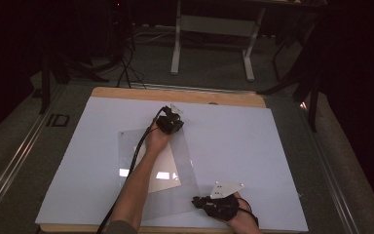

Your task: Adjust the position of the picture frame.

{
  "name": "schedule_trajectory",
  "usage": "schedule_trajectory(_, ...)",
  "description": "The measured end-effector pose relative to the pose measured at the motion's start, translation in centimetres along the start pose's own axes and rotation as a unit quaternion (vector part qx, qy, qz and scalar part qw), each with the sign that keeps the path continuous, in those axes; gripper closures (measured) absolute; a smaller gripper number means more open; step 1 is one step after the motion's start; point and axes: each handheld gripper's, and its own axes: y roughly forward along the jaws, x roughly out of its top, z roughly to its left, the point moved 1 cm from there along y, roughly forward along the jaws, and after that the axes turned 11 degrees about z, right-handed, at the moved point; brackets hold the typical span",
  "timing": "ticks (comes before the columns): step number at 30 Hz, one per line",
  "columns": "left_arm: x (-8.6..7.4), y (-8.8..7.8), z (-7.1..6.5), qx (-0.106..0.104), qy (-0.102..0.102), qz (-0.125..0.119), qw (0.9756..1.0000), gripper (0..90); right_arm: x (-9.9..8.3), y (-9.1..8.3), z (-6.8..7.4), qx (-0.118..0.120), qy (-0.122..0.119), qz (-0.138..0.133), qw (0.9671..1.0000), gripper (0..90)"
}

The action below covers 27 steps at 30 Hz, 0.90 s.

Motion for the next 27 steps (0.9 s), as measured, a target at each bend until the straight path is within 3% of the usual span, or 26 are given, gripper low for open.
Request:
schedule_trajectory(6,0.7,-1.4,0.8,0.008,-0.001,0.016,0.9998,85.3,0.2,-1.0,-0.4,-0.004,0.034,-0.021,0.9992,80.4)
schedule_trajectory(8,0.4,-2.0,1.5,0.003,-0.018,0.013,0.9997,85.4,0.3,-1.5,-0.8,0.0,0.049,-0.028,0.9984,79.6)
schedule_trajectory(12,-0.1,-3.5,2.9,0.001,-0.036,0.006,0.9993,85.5,0.6,-2.6,-1.7,-0.015,0.06,-0.043,0.9971,78.6)
schedule_trajectory(17,-1.1,-5.8,5.3,-0.012,-0.081,-0.015,0.9965,85.5,1.5,-4.5,-3.5,-0.036,0.086,-0.08,0.9925,76.4)
schedule_trajectory(23,-2.1,-8.1,7.3,-0.012,-0.103,-0.022,0.9944,85.6,3.5,-5.8,-5.3,-0.056,0.083,-0.097,0.9902,75.5)
schedule_trajectory(27,-3.2,-9.1,8.2,-0.015,-0.106,-0.011,0.9942,85.6,4.7,-6.7,-6.8,-0.069,0.089,-0.108,0.9877,75.3)
